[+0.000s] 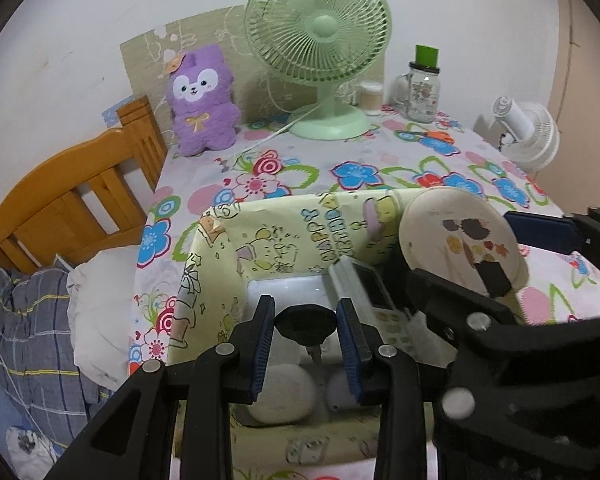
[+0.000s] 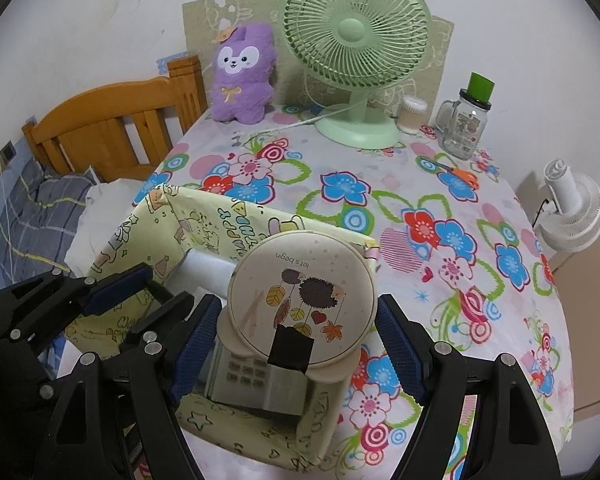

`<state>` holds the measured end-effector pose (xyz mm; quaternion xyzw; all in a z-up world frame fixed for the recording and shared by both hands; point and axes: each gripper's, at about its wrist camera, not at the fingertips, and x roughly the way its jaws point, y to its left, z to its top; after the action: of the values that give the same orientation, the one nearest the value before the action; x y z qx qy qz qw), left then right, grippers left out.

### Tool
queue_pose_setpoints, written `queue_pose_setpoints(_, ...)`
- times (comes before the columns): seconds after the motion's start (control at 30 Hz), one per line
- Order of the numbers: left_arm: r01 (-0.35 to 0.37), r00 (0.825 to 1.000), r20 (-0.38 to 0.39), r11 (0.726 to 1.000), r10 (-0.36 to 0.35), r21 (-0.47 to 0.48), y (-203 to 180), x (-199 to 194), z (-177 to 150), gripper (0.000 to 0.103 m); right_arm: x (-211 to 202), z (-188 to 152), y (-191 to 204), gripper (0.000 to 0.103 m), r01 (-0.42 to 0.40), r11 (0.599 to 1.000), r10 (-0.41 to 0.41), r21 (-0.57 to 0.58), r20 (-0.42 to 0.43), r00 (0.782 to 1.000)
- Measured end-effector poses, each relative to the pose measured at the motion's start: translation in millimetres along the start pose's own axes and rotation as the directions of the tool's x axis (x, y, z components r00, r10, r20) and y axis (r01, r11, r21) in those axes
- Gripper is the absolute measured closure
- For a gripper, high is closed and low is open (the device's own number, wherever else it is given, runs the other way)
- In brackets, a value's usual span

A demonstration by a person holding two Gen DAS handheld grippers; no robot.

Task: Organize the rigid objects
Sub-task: 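Lower the key fob and compact into the yellow box and open both tools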

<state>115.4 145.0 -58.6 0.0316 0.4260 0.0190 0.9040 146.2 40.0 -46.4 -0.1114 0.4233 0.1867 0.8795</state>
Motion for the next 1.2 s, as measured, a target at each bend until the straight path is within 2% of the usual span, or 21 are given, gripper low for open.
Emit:
queue_pose_setpoints(0.1,-0.007,1.0,-0.023,1.0,0.006,-0.022,4,7,0,0.059,4,1,3,0.023,-0.005,1.0,0.005,-0.008,-0.006,1.0)
queue_pose_setpoints(0.17,-0.008,1.0,-0.03,1.0,0.008,-0.026,5,9,-1,0.046,8,2,5,0.023,-0.006,1.0,0.006,-0.013,-0.012,1.0)
queue_pose_setpoints(0.23,-0.018,0.999,-0.033,0.999,0.017,-0.037,8,11,-2,0.037,11,2,5,0.023,-0.01,1.0,0.01,-0.014,-0.02,1.0)
queue_pose_setpoints(0.4,0.001,0.999,-0.043,0.999,-0.002,-0.034,10,12,-5,0.03,15,3,8,0.023,-0.02,0.999,0.02,-0.025,-0.024,1.0)
queue_pose_setpoints(0.47,0.013,0.999,-0.042,1.0,-0.013,0.003,2,9,-9,0.015,18,3,11,0.024,-0.025,0.999,0.024,-0.033,-0.033,0.999)
queue_pose_setpoints(0.53,0.013,1.0,-0.024,1.0,-0.013,0.018,-2,5,-12,0.011,22,1,13,0.023,-0.028,0.999,0.026,-0.046,-0.042,0.999)
queue_pose_setpoints(0.77,0.034,0.999,-0.038,0.999,-0.034,0.001,0,4,-13,0.01,28,-2,17,0.023,-0.061,0.997,0.059,-0.037,-0.056,0.997)
queue_pose_setpoints(1.0,0.053,0.998,-0.043,0.998,-0.053,-0.018,3,0,-14,0.008,33,-3,18,0.022,-0.152,0.988,0.152,0.009,-0.087,0.985)
queue_pose_setpoints(1.2,0.054,0.998,-0.036,0.998,-0.054,-0.024,0,-6,-15,0.007,24,-6,19,0.019,-0.158,0.987,0.158,0.007,-0.075,0.985)
